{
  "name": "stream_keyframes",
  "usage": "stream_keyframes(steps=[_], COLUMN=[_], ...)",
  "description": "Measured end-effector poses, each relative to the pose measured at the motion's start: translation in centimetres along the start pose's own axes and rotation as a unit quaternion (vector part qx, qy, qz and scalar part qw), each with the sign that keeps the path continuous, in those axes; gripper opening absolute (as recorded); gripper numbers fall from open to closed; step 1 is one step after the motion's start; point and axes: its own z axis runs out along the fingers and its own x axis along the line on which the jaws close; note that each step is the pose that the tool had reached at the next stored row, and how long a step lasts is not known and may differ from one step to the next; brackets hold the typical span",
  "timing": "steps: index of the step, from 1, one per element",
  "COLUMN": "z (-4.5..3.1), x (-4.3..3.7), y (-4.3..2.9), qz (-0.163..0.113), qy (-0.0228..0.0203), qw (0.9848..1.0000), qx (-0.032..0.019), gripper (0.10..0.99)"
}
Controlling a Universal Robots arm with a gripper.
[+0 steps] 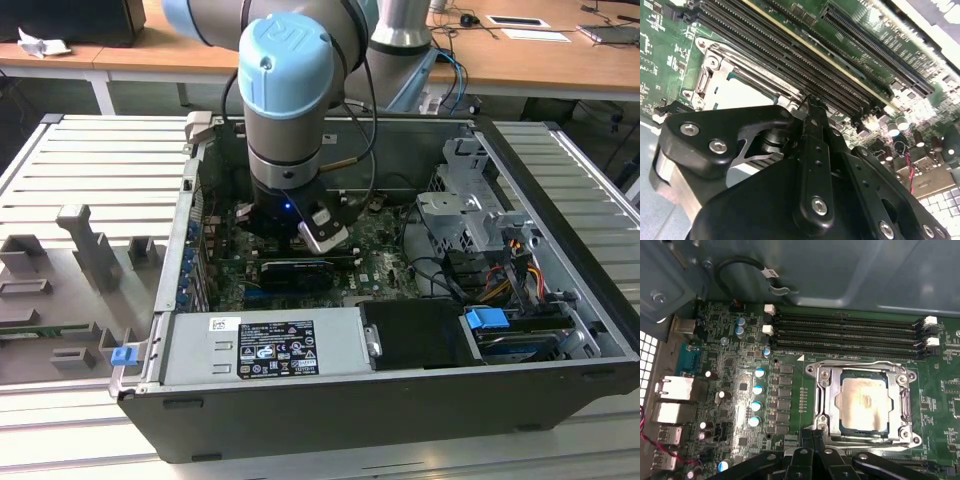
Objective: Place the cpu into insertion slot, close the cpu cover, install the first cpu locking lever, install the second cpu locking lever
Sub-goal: 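Install the second cpu locking lever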
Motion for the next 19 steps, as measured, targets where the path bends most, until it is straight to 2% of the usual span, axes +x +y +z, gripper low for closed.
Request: stream_keyframes(steps=[6, 7, 9, 10, 11, 19], z=[0.32, 0.32, 0.11, -0.40, -0.58, -1.58], x=[0.02, 0.04, 0.03, 0.01, 0.01, -0.04], y=[-0.09, -0.11, -0.05, 0.08, 0.12, 0.38], qz=[-0.001, -0.001, -0.001, -0.001, -0.001, -0.001], qy=[-0.0005, -0.0004, -0.0006, -0.0005, -0.0004, -0.0004], qw=[0.9999, 0.9999, 0.9999, 0.9999, 0.9999, 0.9999], qx=[-0.0110, -0.0116, -0.0119, -0.0117, -0.0116, -0.0117], gripper=[0.106, 0.106, 0.106, 0.106, 0.106, 0.106])
